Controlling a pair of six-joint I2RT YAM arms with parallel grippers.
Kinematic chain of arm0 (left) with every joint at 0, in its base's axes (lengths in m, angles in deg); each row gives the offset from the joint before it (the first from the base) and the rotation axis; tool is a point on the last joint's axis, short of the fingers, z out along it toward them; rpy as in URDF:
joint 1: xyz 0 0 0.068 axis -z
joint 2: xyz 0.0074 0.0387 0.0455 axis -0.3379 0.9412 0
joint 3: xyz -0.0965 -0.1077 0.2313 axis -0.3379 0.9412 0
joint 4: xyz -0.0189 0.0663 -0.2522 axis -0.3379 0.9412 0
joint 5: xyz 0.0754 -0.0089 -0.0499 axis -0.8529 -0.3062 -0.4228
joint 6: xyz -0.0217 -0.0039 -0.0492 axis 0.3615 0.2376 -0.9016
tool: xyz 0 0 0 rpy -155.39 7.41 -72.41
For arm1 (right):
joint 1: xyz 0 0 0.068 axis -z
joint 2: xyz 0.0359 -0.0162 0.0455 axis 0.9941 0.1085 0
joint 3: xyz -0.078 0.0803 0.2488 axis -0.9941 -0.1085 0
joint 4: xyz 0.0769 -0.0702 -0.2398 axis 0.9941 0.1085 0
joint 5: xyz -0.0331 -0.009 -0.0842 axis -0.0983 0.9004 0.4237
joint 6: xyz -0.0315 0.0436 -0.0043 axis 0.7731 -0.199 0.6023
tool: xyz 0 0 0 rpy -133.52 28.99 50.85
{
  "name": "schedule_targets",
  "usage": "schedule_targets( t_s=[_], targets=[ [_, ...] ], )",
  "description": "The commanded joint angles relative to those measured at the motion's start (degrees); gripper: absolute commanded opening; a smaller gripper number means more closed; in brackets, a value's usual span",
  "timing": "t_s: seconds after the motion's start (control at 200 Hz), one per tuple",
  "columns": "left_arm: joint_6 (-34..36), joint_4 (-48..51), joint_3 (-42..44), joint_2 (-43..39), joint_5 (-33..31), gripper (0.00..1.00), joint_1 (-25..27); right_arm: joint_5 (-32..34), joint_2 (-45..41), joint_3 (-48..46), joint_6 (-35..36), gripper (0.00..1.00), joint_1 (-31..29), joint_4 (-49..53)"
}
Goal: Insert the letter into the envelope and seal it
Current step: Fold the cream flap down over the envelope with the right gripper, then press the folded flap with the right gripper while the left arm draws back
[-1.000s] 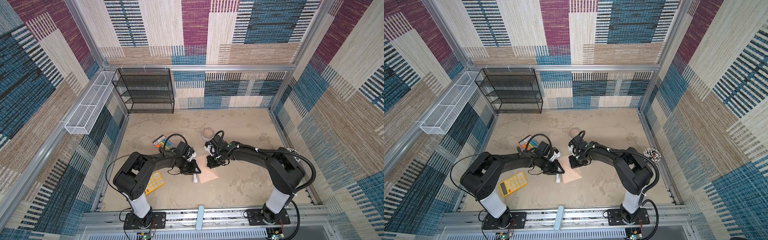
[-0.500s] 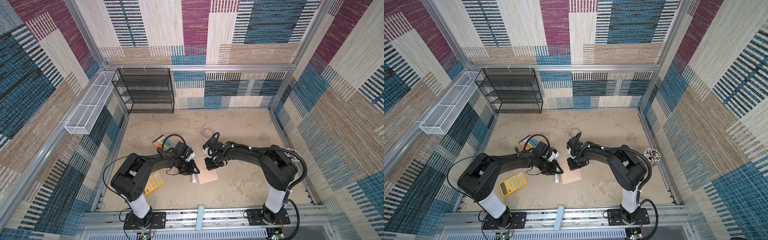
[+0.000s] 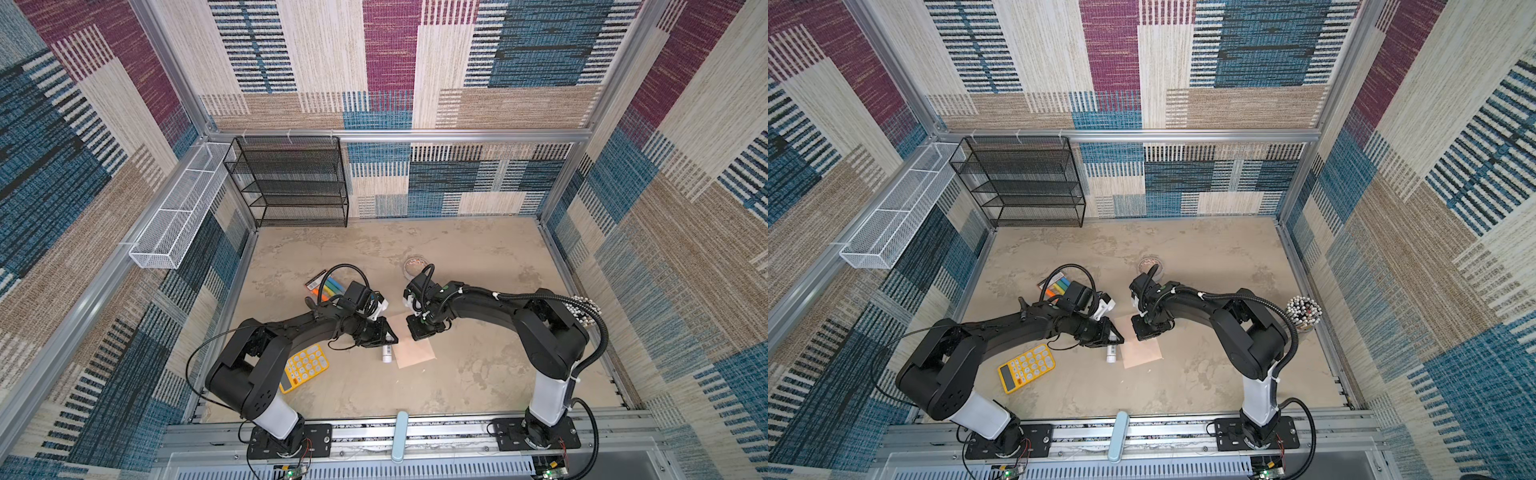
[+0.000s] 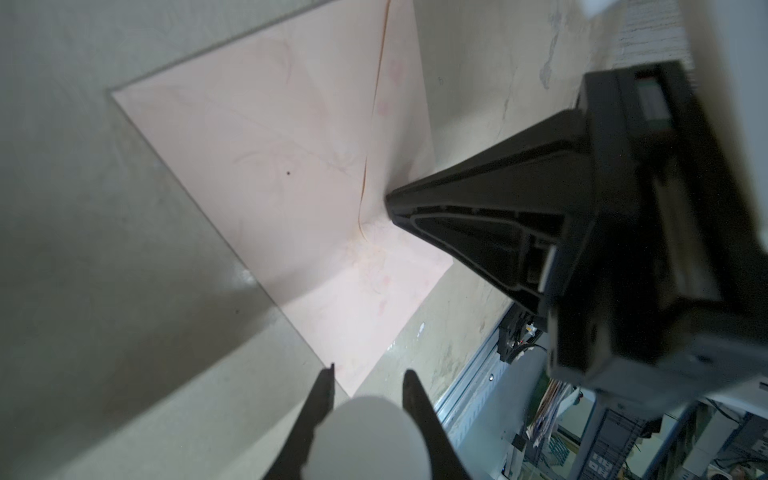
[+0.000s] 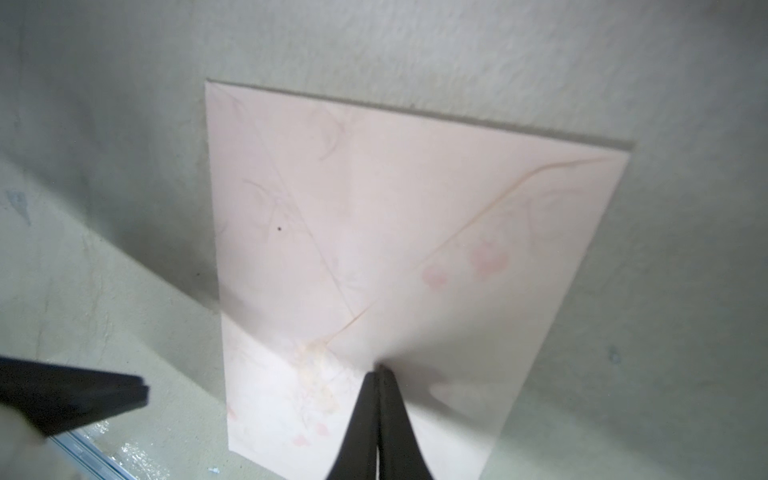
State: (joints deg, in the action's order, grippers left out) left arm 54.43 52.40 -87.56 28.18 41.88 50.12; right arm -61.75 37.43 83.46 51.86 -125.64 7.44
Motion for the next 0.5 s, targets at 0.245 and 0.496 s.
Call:
schedule_targets(
  t_s=[0.245,0.496],
  targets=[
    [-0.41,4.74,2.79,-10.50,-9.16,0.00,-3.94,3.19,3.20,1.94,-1.47,0.10,-1.83,4.66],
    [-0.08,8.63,4.03,-17.10,-11.09,0.00,-6.55,3.78,5.34,3.16,-2.70,0.11,-2.95,5.13]
  ],
)
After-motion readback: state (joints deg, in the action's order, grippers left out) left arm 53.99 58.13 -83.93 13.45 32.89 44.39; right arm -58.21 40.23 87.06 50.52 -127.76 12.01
